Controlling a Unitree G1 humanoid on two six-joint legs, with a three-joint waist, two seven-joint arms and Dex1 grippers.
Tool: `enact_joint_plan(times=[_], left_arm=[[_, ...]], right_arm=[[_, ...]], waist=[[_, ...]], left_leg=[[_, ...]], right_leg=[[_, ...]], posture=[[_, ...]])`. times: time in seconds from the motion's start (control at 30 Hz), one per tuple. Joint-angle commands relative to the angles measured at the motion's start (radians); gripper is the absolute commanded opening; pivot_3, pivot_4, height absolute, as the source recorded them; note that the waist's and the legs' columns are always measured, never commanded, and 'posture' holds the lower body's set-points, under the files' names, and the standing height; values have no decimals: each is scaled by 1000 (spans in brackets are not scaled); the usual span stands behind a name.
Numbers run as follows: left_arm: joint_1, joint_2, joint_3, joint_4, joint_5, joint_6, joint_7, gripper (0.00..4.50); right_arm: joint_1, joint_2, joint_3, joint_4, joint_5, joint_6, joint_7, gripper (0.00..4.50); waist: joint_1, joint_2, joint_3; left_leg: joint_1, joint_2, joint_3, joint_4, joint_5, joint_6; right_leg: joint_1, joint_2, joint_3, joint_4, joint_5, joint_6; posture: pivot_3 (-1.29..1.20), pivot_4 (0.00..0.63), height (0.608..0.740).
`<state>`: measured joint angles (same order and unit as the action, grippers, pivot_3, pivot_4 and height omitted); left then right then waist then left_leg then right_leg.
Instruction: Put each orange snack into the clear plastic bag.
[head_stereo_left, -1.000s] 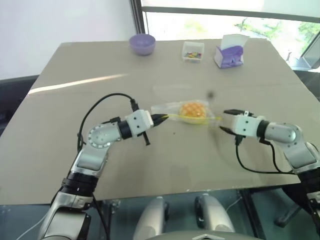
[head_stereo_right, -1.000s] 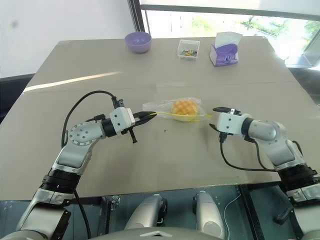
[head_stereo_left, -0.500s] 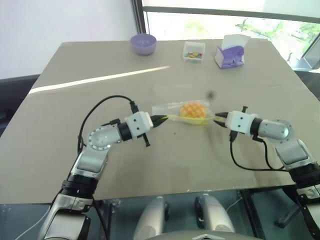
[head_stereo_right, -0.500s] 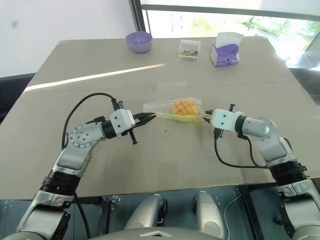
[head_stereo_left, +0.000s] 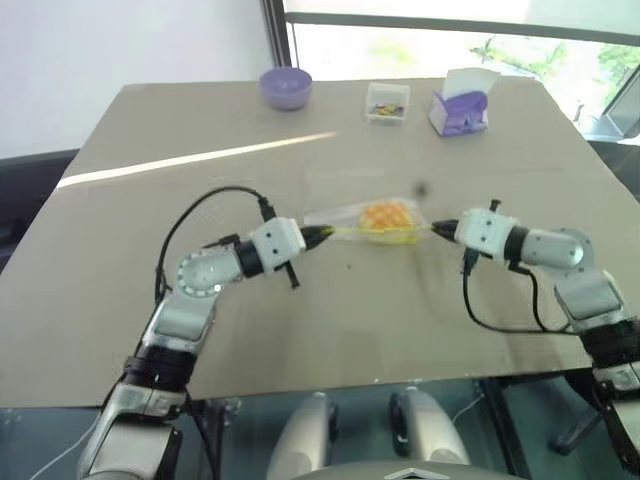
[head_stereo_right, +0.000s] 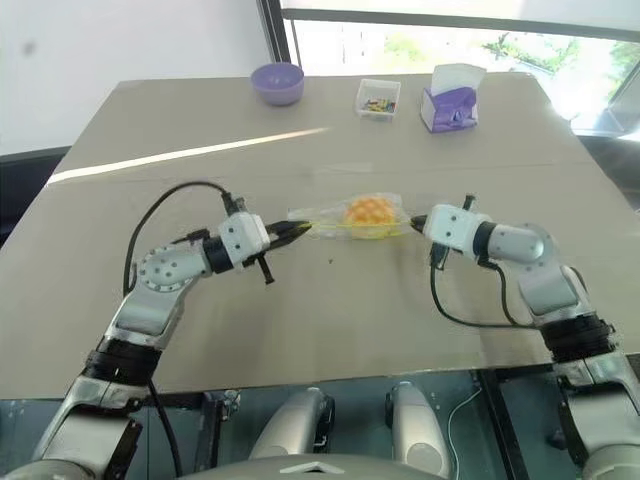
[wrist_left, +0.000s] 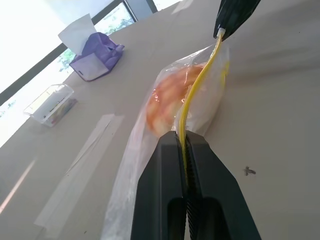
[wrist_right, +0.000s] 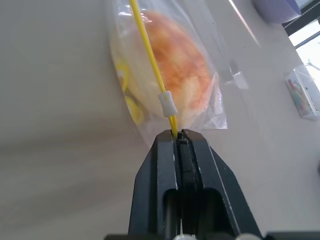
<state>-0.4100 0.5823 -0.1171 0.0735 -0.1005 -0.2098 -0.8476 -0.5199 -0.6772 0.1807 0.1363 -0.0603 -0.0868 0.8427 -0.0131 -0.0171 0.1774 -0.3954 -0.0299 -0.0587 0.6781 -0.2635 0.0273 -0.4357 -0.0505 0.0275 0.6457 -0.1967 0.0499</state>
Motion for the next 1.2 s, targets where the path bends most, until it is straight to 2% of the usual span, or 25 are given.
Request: enact_joint_plan(times=[0.03,0.13,0.23,0.33,0.4,0.5,0.7,0.8,0.9,0.97,1.0,1.07,1.1,1.13,1.17,1.2], left_arm=[[-366,-19,62,290,31,-29,75,0],[-608,-18,37,576,117,-134,151,0],[-762,-26,24,781,170,-217,214,0],[-822,-30,12,899,205,-305,251,0],[-809,-40,22,913,191,-356,240,0],[-705,-47,20,842,170,-422,197,0],[-315,-50,-3,462,138,-362,150,0],[-158,-48,-6,299,145,-288,149,0],[-47,-46,-15,160,110,-192,114,0],[2,-39,-16,80,67,-117,76,0],[26,-35,-12,38,43,-74,58,630],[69,-18,4,-33,-7,1,26,1319],[95,-3,18,-67,-36,37,11,1759],[123,12,35,-102,-68,75,-4,1875],[150,27,51,-136,-102,115,-19,2524],[167,38,61,-160,-124,144,-26,2785]], right_arm=[[-300,13,-72,220,-59,-91,-152,88],[-494,18,-55,433,-131,-201,-288,88],[-617,27,-40,590,-174,-284,-384,88],[-662,34,-24,678,-210,-351,-445,88],[-643,41,-33,681,-201,-372,-450,88],[-519,41,-46,579,-158,-377,-393,88],[-117,57,-34,164,-109,-254,-320,88],[8,74,-23,45,-119,-180,-303,88],[73,81,-10,-21,-109,-126,-264,88],[91,85,-16,-44,-81,-91,-234,88],[99,86,-23,-54,-64,-73,-218,602],[118,78,-32,-74,-42,-47,-191,1321],[130,71,-42,-85,-29,-32,-182,1794],[143,62,-52,-97,-15,-16,-171,1904],[157,52,-63,-110,-3,-3,-161,2589],[165,45,-69,-120,4,7,-155,2851]], waist=[[0,0,5],[-1,1,5],[-4,0,3],[-8,0,3],[-12,0,3],[-22,0,3],[-34,1,2],[-30,1,3],[-25,1,3],[-23,1,4],[-23,1,4],[-23,1,4],[-23,1,4],[-24,1,4],[-24,1,4],[-24,1,4]], left_leg=[[2,-1,0,3,0,0],[0,-2,0,5,2,-2],[1,-2,1,0,2,-2],[-2,-2,6,-8,4,-6],[-9,-2,8,-10,4,-6],[-23,-1,9,-9,4,-6],[-23,0,13,-9,3,-3],[-22,0,16,-8,2,-2],[-15,0,17,-4,-1,3],[-1,1,16,-3,-1,3],[9,1,16,-3,-1,4],[22,5,15,-3,-1,4],[24,5,15,-3,-1,4],[28,5,16,-3,-1,4],[29,6,16,-4,-1,4],[30,6,16,-4,-1,4]], right_leg=[[2,1,-2,1,1,-1],[3,3,-6,-2,5,-1],[3,3,-5,-4,5,-1],[-2,1,-1,-4,3,0],[-10,0,1,-4,3,0],[-26,-3,-1,-4,3,0],[-28,-6,0,-4,3,1],[-31,-5,2,-1,3,1],[-26,-5,3,3,5,1],[-9,-3,3,2,6,1],[2,-2,1,-1,5,1],[16,0,0,-4,3,4],[18,0,0,-4,2,2],[21,0,1,-4,1,1],[23,0,1,-4,1,1],[23,0,1,-4,1,1]], posture=[[0,150,740],[0,150,740],[0,150,740],[0,150,740],[0,150,740],[0,150,740],[0,150,740],[0,150,740],[0,150,740],[0,150,740],[0,150,740],[0,150,740],[0,150,740],[0,150,740],[0,150,740],[0,150,740]])
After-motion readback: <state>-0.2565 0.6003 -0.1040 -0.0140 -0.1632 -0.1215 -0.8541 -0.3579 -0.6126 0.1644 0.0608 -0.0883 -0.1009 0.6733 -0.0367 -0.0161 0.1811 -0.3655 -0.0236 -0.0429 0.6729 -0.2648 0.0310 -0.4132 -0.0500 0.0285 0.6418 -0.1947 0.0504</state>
